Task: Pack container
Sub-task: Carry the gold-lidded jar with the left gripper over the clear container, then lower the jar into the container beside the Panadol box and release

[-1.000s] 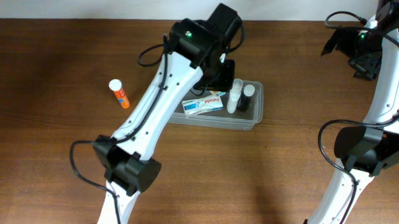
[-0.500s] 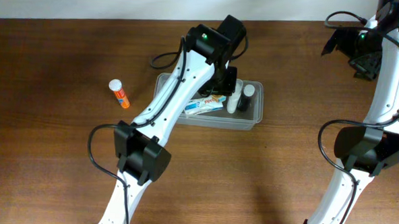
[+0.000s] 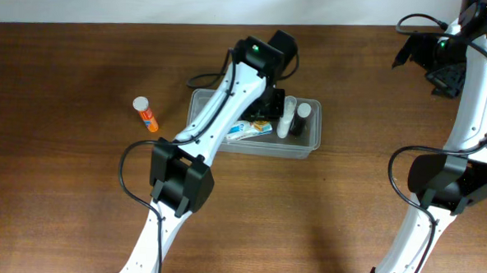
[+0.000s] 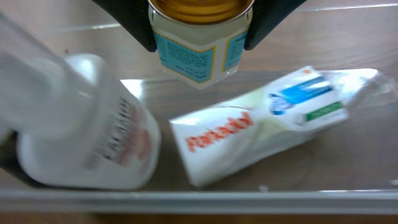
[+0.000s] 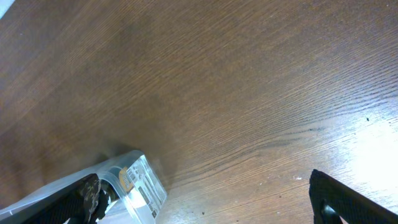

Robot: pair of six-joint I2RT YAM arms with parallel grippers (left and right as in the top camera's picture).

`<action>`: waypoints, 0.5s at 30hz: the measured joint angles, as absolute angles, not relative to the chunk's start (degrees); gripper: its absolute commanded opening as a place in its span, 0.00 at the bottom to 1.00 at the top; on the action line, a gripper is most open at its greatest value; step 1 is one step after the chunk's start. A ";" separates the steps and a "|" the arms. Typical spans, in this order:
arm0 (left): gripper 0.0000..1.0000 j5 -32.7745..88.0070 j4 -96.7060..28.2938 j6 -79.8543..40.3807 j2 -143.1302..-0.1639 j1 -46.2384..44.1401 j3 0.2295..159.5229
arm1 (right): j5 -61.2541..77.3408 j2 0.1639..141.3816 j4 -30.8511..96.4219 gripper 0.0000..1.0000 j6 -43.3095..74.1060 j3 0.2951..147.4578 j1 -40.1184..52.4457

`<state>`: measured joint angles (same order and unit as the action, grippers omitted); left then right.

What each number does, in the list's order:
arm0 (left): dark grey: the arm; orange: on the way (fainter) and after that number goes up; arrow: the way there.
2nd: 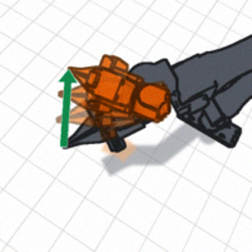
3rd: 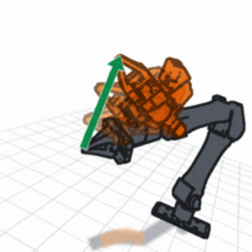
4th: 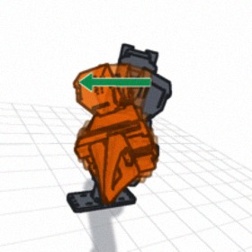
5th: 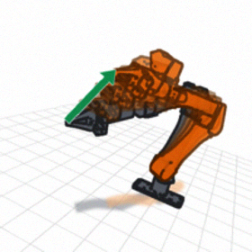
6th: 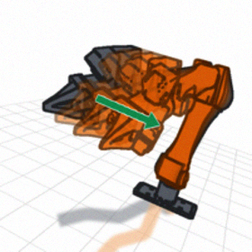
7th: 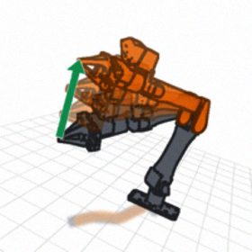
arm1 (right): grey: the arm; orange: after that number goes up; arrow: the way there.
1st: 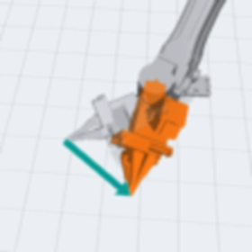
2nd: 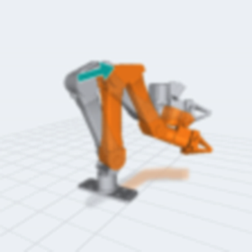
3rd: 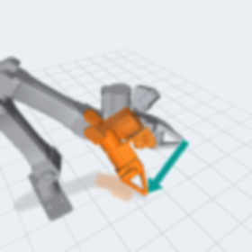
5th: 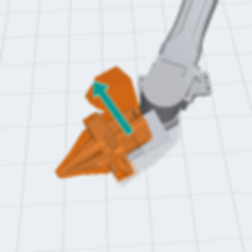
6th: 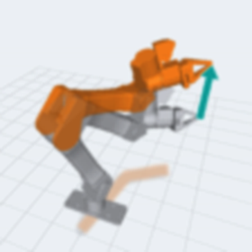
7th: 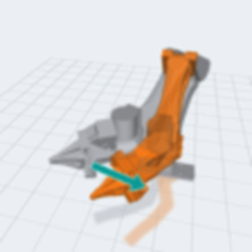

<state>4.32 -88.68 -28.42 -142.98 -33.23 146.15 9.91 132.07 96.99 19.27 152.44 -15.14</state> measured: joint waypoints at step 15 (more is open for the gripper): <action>0.31 3.03 -87.42 -31.70 -142.98 -31.55 139.11 | 9.91 132.07 96.99 0.98 19.31 152.44 -15.14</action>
